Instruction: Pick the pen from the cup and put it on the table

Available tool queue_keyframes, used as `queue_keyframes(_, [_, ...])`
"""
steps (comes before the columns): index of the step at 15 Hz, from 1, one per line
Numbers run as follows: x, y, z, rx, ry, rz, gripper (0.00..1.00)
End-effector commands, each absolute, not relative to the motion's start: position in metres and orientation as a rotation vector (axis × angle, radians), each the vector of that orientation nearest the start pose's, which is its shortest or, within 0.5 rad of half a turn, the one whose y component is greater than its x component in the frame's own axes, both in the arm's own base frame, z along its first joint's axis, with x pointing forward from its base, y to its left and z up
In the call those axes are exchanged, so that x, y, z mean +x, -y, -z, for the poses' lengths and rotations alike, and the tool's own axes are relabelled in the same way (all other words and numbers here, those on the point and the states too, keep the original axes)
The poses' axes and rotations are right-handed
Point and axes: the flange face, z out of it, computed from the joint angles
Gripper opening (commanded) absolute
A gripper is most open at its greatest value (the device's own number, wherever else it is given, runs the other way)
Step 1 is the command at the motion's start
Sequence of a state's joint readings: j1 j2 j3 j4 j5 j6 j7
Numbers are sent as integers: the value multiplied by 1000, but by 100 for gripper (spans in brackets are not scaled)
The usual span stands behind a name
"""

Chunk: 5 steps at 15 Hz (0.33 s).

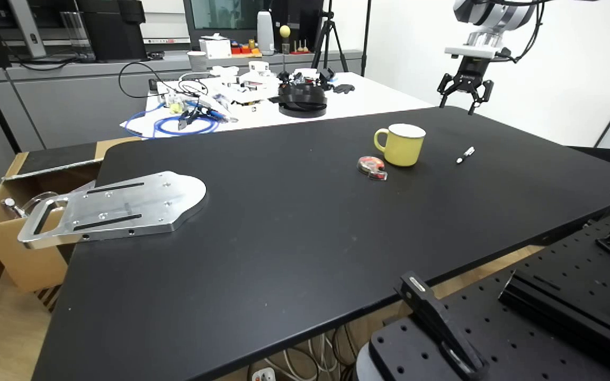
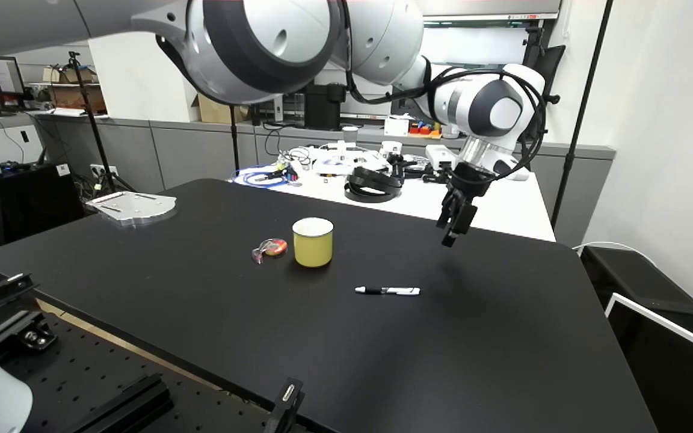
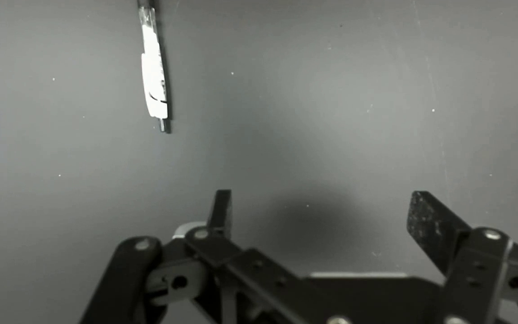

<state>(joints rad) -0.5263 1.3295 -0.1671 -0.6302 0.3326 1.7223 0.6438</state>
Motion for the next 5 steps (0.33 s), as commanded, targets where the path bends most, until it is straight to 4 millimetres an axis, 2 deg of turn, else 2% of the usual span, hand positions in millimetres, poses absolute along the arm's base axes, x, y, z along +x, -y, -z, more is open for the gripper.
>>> queue_keyframes(1, [655,416,-140,-2350,-1809,-340,100])
queue_keyframes(5, [656,416,-141,-2356,-1793,-339,100])
